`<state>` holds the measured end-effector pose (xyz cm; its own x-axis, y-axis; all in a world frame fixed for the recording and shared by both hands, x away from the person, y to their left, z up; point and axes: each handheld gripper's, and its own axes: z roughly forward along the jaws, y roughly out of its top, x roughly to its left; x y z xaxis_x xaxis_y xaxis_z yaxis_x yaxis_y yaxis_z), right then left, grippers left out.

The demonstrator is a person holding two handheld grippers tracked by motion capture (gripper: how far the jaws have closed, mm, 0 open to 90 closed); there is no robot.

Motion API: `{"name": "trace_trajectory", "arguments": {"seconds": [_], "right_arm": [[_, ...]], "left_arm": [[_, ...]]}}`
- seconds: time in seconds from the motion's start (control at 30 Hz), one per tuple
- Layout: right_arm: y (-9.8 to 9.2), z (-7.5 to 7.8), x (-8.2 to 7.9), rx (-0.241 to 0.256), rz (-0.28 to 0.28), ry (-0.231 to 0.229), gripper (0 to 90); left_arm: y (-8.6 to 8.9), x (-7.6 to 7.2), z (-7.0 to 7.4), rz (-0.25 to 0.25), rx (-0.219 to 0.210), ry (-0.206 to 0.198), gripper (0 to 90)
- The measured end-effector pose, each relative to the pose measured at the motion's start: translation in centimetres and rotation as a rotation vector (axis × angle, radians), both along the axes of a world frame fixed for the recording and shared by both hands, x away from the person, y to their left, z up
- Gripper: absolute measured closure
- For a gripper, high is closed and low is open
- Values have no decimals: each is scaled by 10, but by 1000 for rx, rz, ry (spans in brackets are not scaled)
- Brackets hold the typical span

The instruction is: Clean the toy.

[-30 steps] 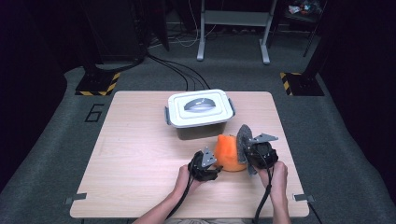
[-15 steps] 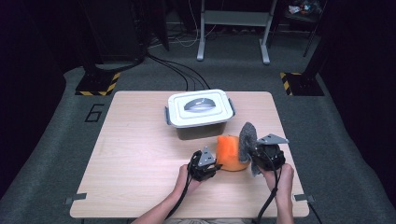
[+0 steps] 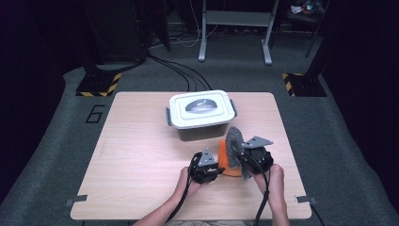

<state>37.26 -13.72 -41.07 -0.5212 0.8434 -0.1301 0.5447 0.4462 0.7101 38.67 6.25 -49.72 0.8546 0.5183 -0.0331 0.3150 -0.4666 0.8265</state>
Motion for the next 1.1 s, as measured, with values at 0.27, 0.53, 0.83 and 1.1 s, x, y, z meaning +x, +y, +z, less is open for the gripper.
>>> {"name": "trace_trajectory", "arguments": {"seconds": [0.27,0.53,0.83,1.1], "right_arm": [[13,-10,8,-42,-6,-18,721],[11,-10,8,-57,-26,-29,722],[-6,-11,7,-55,-64,-29,721],[-21,-16,8,-37,-117,-4,720]], "left_arm": [[1,3,-5,27,19,1,738],[1,4,-6,30,13,2,738],[1,5,-6,21,20,-5,738],[2,5,-7,20,23,-2,736]]}}
